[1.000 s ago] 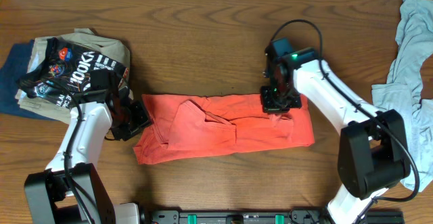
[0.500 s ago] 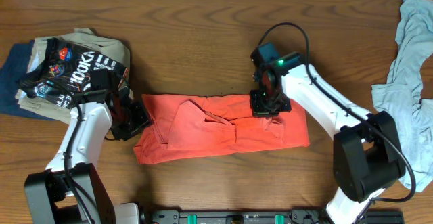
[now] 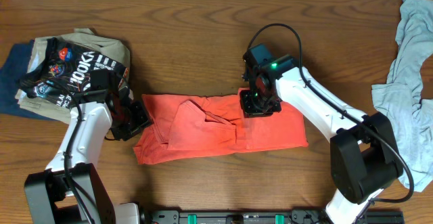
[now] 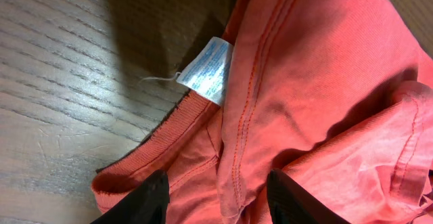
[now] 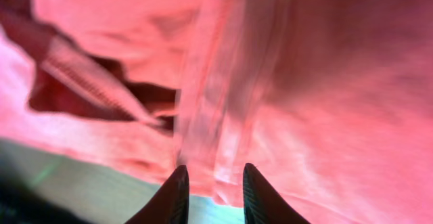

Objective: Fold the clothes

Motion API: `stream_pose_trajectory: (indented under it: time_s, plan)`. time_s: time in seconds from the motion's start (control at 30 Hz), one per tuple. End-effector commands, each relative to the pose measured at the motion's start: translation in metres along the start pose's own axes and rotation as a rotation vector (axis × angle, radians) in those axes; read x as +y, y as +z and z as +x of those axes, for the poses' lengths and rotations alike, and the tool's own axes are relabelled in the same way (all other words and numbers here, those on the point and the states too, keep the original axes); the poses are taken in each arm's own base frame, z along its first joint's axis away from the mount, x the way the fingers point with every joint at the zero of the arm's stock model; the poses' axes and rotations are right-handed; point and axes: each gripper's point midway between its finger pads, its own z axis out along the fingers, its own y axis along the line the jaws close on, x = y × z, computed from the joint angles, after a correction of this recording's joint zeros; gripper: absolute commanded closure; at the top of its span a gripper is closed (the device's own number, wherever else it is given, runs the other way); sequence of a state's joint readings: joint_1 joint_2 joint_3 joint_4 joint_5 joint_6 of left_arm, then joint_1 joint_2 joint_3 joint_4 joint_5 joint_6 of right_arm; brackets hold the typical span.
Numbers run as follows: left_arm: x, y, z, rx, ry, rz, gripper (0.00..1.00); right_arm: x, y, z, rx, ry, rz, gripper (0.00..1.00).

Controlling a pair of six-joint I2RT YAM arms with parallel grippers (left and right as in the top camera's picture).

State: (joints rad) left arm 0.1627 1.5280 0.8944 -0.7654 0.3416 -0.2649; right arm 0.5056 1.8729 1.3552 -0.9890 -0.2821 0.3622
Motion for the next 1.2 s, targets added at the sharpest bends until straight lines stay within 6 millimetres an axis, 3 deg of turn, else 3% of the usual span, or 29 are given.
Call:
stream_pose_trajectory:
  time_s: [0.0,0.1,0.43,0.5,0.67,0.8,1.17]
  plan:
    - [0.002,0.002,0.003,0.014,0.001,0.001,0.51,0.019,0.0,0.007,0.025,-0.094,-0.078,0.74]
    - [0.002,0.002,0.003,0.014,0.001,0.001,0.51,0.015,0.0,0.005,0.017,-0.106,-0.059,0.77]
    - [0.002,0.002,0.003,0.014,0.001,0.0,0.51,-0.029,-0.003,0.001,-0.024,0.006,0.184,0.76]
    - [0.002,0.002,0.003,0.014,0.001,0.001,0.26,-0.029,-0.003,0.001,-0.024,0.006,0.185,0.75]
    - [0.002,0.002,0.003,0.014,0.013,0.001,0.09,-0.046,-0.008,0.0,-0.044,0.07,0.281,0.74]
    - [0.002,0.002,0.003,0.013,0.083,0.002,0.07,-0.057,-0.011,0.003,-0.045,0.102,0.334,0.72]
    - [0.002,0.012,-0.002,0.017,0.136,0.002,0.09,-0.058,-0.011,0.003,-0.042,0.105,0.335,0.7]
